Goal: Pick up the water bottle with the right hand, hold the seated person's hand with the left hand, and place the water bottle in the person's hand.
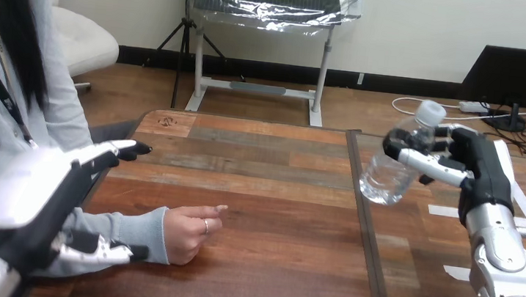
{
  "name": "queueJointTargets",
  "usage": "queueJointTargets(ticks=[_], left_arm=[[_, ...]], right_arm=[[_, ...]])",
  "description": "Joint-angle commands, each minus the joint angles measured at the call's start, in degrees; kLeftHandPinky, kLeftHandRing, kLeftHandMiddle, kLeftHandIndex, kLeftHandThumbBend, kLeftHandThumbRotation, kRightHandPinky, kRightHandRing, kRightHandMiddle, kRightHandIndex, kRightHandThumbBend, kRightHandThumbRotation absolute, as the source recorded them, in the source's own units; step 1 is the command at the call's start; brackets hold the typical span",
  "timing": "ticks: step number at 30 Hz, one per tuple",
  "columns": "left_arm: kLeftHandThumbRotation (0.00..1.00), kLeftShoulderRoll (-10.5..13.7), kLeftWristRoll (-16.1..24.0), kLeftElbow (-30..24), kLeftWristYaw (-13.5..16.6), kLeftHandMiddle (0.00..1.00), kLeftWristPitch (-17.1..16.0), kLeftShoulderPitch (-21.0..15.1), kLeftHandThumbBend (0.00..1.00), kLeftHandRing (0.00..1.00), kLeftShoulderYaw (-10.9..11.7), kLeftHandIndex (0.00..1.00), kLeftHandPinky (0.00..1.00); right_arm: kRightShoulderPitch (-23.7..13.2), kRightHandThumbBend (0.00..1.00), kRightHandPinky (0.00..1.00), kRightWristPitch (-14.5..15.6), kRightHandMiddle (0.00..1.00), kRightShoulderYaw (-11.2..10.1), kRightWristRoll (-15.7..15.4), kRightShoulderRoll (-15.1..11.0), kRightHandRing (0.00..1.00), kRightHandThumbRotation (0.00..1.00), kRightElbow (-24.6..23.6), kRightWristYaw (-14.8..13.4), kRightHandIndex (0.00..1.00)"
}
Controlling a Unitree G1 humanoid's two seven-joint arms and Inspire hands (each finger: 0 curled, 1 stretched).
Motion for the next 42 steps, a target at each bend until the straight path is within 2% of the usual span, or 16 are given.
queueJointTargets(ticks=[1,8,14,21,26,42], left_arm=[[0.13,3.9,-0.1,0.9,-1.3,0.75,0.4,-5.8,1.0,0.73,-2.0,0.76,0.68],[0.11,6.6,0.2,2.3,-4.9,0.75,3.0,-7.7,1.0,0.73,-3.8,0.76,0.67],[0.1,8.5,0.2,5.8,-5.1,0.74,2.0,-9.8,1.0,0.72,-5.5,0.76,0.66],[0.12,10.2,0.3,8.5,-7.2,0.75,3.1,-11.9,1.0,0.72,-7.6,0.76,0.65],[0.15,11.0,-0.1,11.1,-7.4,0.75,2.8,-13.4,1.0,0.71,-9.0,0.76,0.64],[0.19,12.0,-0.2,19.3,-6.8,0.73,1.8,-17.8,1.0,0.69,-13.5,0.75,0.63]], right_arm=[[-4.5,0.79,0.29,-3.5,0.42,0.4,0.6,0.3,0.34,0.0,-4.2,0.7,0.46],[-4.3,0.78,0.29,-3.7,0.42,0.4,0.9,0.7,0.34,0.0,-5.1,1.3,0.47],[-4.0,0.78,0.29,-3.6,0.41,0.0,1.7,1.1,0.34,0.0,-6.1,2.4,0.46],[-3.7,0.77,0.29,-4.1,0.41,0.2,1.8,1.5,0.34,0.0,-7.1,2.9,0.46],[-3.5,0.76,0.28,-4.8,0.41,-0.3,3.0,1.8,0.34,0.0,-7.7,4.7,0.46],[-2.4,0.74,0.29,-5.8,0.42,0.2,4.1,2.4,0.34,0.0,-10.8,6.8,0.46]])
